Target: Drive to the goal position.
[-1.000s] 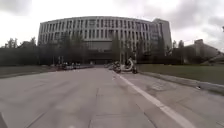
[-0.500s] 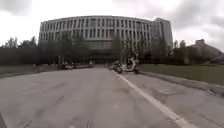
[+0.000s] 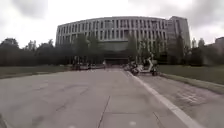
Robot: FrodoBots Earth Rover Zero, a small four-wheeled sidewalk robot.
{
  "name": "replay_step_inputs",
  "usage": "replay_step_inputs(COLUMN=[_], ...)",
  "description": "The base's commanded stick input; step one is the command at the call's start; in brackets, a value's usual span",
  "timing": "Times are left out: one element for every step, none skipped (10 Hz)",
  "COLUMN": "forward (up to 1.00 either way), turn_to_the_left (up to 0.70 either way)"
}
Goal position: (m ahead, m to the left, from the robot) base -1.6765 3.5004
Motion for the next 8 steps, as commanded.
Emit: replay_step_inputs(forward=[0.7,0.7,0.7,0.7,0.7,0.7,0.7,0.7], turn_to_the_left=[0.35,0.35,0.35,0.35,0.35,0.35,0.35,0.35])
